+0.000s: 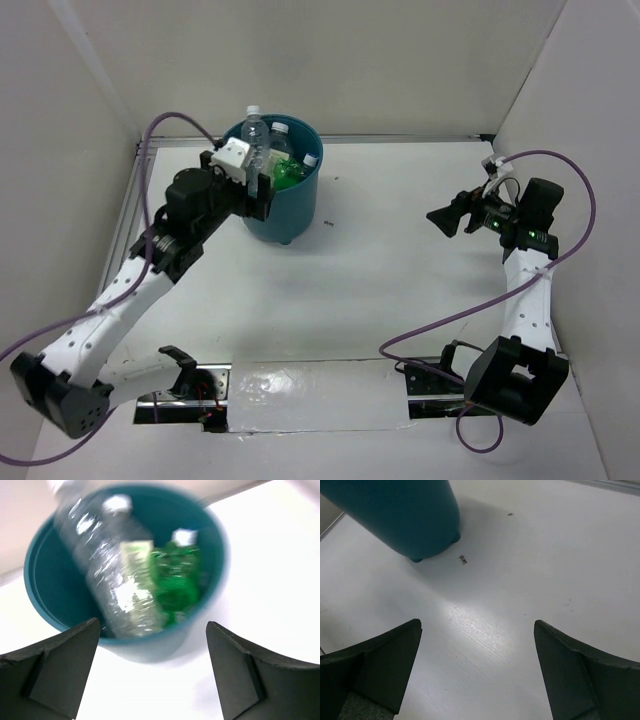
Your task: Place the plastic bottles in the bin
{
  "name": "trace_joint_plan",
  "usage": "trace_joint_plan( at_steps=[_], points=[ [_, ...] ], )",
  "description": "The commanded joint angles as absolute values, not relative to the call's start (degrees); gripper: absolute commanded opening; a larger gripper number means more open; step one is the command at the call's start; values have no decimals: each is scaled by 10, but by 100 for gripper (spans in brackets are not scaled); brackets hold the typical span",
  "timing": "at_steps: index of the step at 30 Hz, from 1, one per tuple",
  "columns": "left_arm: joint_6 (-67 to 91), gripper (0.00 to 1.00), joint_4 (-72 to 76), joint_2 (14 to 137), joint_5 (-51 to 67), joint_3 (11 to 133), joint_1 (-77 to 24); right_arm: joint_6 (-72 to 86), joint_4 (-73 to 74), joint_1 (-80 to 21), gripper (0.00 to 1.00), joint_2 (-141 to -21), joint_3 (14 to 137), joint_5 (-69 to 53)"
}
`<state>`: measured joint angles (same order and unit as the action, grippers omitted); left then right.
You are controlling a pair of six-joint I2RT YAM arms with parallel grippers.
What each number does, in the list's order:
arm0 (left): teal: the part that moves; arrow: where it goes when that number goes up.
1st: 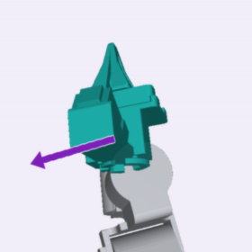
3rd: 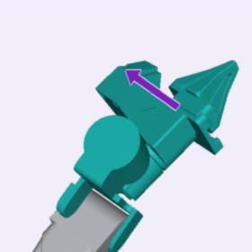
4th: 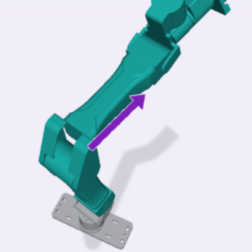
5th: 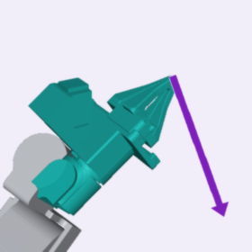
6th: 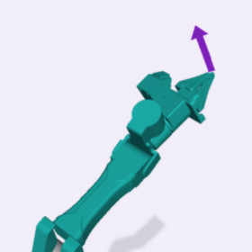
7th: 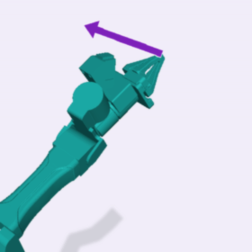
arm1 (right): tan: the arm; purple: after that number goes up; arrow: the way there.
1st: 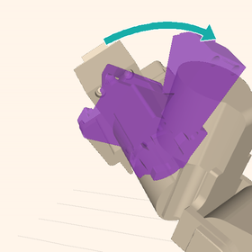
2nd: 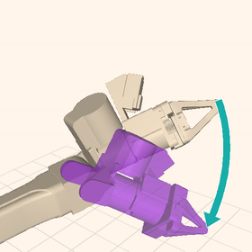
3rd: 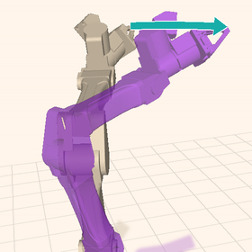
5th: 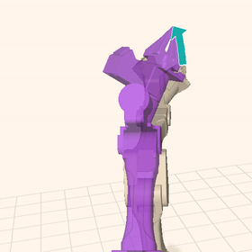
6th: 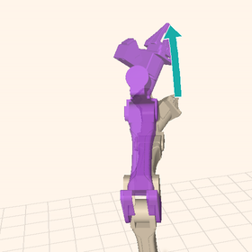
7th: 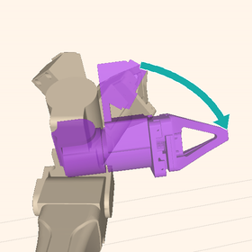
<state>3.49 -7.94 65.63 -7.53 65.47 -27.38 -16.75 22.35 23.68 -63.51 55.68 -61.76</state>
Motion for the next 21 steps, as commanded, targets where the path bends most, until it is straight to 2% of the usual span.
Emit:
trace_joint_plan(
  at_steps=[1, 4, 7, 11, 17, 21],
  points=[
    [34, 100, -98, 553, -20, 660, -293, -99, 215, 240, 100, -629, 558, -542],
    [22, 100, -91, 448, 81, 594, -306, -94, 221, 240, 100, -635, 564, -496],
    [33, 100, -107, 395, 102, 552, -306, -73, 214, 240, 100, -641, 564, -459],
    [65, 100, -127, 359, 102, 515, -306, -50, 199, 240, 100, -635, 564, -428],
    [165, 100, -7, 284, 73, 313, -316, -20, 185, 235, 100, -606, 551, -357],
    [202, 100, 55, 300, 62, 246, -316, -20, 192, 229, 100, -571, 522, -284]
  ],
)
